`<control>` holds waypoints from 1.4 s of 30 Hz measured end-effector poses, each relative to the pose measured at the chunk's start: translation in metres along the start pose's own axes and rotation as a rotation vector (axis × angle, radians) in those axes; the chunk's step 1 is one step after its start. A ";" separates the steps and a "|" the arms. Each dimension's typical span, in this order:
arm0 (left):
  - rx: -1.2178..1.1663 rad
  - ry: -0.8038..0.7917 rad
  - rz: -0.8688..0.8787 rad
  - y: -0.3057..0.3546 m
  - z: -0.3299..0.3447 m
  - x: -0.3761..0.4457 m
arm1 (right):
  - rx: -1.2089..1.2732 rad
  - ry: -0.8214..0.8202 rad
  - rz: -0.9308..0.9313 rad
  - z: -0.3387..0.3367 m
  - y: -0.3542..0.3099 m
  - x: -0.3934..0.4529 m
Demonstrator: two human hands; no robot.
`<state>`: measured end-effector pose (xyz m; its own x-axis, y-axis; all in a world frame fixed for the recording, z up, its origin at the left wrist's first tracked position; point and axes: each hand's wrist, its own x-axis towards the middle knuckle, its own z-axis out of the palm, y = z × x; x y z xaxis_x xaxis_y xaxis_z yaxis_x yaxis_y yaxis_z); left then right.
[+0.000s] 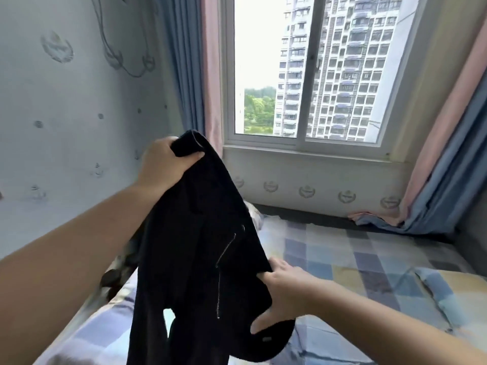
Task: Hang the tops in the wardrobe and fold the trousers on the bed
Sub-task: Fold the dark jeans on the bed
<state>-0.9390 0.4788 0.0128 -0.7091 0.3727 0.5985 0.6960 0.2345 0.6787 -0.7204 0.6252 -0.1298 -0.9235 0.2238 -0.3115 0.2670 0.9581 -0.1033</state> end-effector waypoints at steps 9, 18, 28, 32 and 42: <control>0.117 0.241 -0.055 0.015 -0.048 0.042 | 0.012 0.503 -0.057 0.013 0.034 0.070; 0.168 0.428 -0.133 0.025 -0.105 0.048 | -0.126 0.804 -0.020 -0.035 0.038 0.092; 0.010 0.480 -0.175 0.025 -0.116 0.036 | 0.835 0.859 0.136 -0.167 0.074 0.094; -0.135 0.447 -0.198 0.039 -0.096 0.039 | 1.432 0.925 0.031 -0.234 0.105 0.060; -0.451 0.112 -0.160 0.104 -0.010 0.051 | 0.233 1.253 0.129 -0.315 0.183 -0.067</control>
<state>-0.9044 0.5136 0.1180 -0.8282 0.2587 0.4972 0.4769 -0.1408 0.8676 -0.6959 0.8417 0.1697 -0.4803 0.4484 0.7538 0.2976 0.8918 -0.3409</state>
